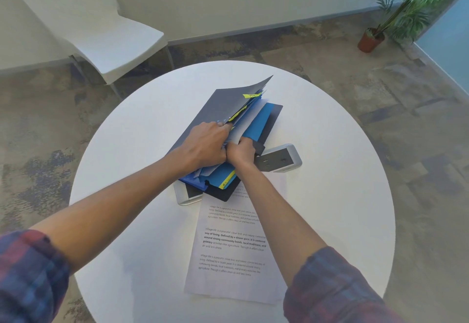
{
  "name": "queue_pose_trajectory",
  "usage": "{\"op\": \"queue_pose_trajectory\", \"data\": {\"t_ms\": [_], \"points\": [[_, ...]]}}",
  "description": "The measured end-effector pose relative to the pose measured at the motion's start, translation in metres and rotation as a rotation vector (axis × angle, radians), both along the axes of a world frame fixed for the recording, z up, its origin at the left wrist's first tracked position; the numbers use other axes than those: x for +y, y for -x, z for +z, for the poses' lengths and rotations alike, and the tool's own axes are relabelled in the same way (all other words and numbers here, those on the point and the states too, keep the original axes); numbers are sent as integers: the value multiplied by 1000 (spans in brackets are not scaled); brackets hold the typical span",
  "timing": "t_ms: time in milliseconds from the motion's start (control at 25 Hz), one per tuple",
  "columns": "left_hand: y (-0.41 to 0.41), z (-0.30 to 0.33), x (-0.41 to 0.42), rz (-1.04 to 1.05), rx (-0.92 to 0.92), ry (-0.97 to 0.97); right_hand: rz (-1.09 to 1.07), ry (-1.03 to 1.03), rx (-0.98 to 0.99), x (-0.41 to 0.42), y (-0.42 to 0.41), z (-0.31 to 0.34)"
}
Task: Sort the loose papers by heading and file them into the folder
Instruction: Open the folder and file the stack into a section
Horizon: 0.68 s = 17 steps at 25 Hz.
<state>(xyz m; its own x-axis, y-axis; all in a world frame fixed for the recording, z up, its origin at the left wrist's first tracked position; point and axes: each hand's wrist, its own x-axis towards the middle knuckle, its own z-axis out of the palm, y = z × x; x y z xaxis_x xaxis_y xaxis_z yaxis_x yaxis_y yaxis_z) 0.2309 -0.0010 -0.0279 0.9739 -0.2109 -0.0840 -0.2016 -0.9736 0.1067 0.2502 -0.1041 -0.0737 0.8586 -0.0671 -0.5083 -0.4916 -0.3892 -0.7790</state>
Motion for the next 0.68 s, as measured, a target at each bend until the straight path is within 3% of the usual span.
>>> {"op": "queue_pose_trajectory", "data": {"t_ms": [320, 560, 680], "points": [[-3, -6, 2, 15, 26, -16, 94, 72, 22, -6, -6, -10], [-10, -24, -7, 131, 108, -177, 163, 248, -232, -28, 8, 3], [-11, -48, -6, 202, 178, -216, 238, 302, -271, -50, 39, 0]]}}
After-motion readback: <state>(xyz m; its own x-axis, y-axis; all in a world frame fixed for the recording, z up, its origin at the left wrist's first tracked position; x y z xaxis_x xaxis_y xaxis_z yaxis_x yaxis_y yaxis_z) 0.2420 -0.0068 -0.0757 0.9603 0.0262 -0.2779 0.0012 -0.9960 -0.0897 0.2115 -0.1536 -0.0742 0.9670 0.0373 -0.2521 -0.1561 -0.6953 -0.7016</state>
